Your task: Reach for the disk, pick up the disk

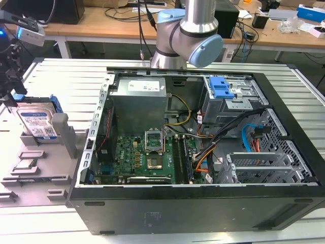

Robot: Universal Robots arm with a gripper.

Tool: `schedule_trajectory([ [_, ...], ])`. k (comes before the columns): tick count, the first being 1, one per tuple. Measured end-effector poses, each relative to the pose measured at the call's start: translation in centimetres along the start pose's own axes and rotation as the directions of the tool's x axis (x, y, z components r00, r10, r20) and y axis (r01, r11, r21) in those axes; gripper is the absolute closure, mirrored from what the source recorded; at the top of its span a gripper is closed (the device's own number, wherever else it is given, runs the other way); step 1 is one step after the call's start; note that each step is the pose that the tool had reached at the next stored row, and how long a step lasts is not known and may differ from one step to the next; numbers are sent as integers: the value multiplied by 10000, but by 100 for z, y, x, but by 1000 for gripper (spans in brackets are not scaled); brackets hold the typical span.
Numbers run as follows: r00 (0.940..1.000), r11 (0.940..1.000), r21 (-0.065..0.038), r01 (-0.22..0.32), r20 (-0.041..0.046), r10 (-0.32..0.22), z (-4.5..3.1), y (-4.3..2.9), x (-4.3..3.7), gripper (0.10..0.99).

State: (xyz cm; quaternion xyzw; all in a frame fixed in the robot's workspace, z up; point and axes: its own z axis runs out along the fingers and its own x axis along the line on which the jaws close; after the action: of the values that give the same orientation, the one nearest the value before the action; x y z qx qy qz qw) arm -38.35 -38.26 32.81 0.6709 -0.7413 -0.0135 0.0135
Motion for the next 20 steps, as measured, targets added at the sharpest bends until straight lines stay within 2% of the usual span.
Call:
schedule_trajectory([
  [3, 9991, 9991, 2, 435, -26, -435, 52, -2, -16, 604],
  [9, 9989, 9989, 3, 473, -34, -473, 200, -8, -19, 604],
  [12, 9983, 9983, 5, 583, -92, -583, 268, -29, -26, 604],
  [18, 9979, 9979, 7, 643, -117, -643, 351, -37, -29, 604],
  [20, 9978, 9979, 5, 643, -131, -643, 353, -36, -29, 604],
])
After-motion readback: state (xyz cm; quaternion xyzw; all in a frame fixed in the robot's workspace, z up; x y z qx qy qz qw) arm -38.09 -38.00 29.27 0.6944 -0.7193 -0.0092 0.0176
